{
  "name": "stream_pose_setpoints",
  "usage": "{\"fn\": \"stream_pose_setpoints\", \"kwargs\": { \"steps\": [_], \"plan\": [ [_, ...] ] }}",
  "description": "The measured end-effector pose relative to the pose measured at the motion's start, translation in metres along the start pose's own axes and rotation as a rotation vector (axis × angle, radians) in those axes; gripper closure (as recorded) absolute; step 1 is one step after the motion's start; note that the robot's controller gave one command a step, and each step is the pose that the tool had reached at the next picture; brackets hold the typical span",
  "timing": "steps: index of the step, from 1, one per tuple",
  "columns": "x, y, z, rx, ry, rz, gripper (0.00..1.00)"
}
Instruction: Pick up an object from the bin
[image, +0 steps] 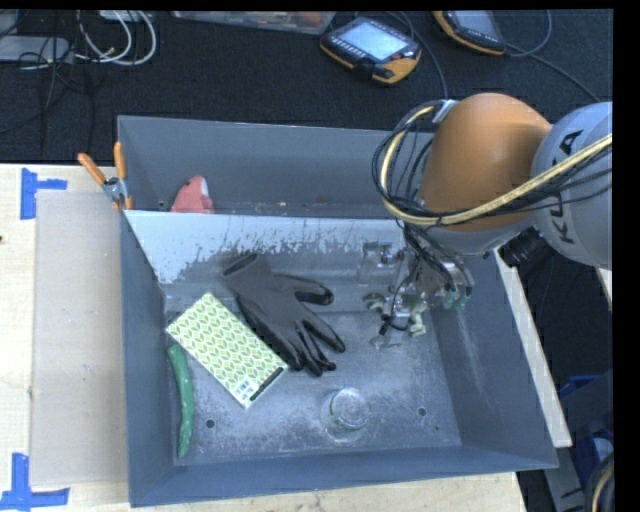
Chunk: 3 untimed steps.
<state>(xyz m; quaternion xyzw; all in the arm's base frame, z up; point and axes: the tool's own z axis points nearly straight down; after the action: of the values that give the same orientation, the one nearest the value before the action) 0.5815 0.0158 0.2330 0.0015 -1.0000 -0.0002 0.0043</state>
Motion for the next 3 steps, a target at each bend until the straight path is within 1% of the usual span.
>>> {"fn": "stream_pose_setpoints", "kwargs": {
  "steps": [1,2,3],
  "plan": [
    [-0.001,0.000,-0.005,0.000,-0.008,0.000,0.00],
    [-0.005,0.025,0.044,0.000,-0.009,0.109,0.00],
    [-0.013,0.050,0.068,0.001,-0.006,-0.026,0.00]
  ]
}}
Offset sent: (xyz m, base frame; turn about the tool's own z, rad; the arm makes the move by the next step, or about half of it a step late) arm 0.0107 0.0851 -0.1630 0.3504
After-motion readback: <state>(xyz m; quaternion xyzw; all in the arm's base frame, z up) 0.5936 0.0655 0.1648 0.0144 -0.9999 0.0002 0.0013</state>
